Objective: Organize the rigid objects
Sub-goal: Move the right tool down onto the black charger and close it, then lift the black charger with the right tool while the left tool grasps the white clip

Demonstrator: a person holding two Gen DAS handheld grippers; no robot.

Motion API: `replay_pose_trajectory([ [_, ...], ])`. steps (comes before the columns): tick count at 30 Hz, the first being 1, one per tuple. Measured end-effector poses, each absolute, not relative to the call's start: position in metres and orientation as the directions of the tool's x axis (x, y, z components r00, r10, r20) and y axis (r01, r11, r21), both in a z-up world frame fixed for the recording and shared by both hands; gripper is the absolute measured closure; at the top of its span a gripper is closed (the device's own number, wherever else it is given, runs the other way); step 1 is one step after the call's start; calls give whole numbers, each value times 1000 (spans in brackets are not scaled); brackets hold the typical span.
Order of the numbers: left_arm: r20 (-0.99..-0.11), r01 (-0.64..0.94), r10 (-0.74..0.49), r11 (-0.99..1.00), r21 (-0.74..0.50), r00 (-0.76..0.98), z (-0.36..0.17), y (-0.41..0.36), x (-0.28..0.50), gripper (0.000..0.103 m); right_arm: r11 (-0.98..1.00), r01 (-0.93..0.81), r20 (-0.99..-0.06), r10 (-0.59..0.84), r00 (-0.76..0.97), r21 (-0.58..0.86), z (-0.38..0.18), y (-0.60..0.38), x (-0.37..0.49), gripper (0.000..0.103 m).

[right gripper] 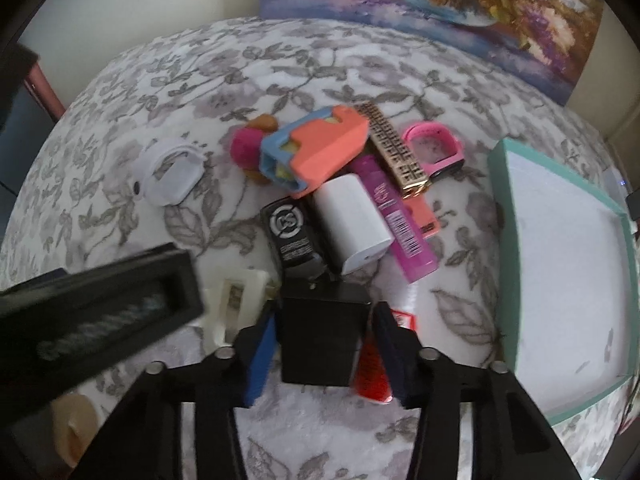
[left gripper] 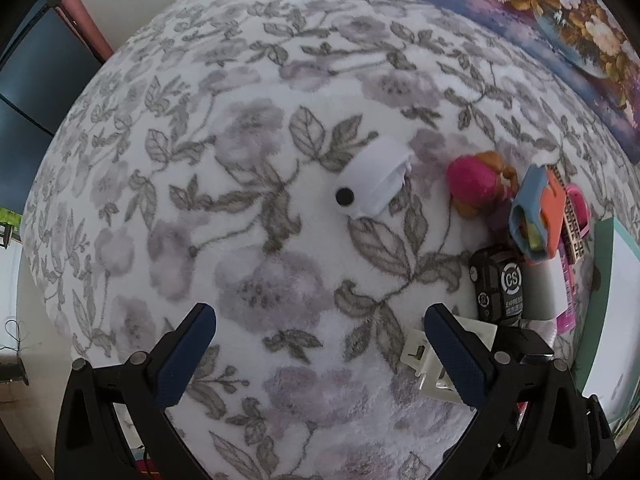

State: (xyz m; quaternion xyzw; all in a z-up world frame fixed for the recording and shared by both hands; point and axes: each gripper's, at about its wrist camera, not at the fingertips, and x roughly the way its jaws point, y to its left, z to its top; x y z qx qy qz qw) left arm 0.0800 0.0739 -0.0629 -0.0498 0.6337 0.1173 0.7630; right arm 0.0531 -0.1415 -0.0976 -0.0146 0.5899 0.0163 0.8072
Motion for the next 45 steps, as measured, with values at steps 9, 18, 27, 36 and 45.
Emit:
replay_pose_trajectory([
  [9, -981, -235, 85, 971, 42, 177, -62, 67, 82, 0, 998, -5, -959, 64, 277, 65, -98, -152, 55, 59],
  [18, -983, -227, 51, 974, 9, 178, -64, 57, 80, 0, 989, 50, -957, 122, 262, 140, -82, -173, 53, 60],
  [27, -983, -203, -13, 978, -51, 183, -69, 30, 77, 0, 979, 107, -948, 135, 290, 172, -67, -196, 46, 60],
  [36, -986, -201, -35, 977, -68, 165, -82, 11, 75, 0, 967, 181, -939, 116, 325, 182, -55, -230, 40, 60],
  [45, -988, -138, -51, 988, -71, 144, -98, -26, 73, 2, 952, 226, -937, 126, 326, 207, -57, -245, 37, 60],
])
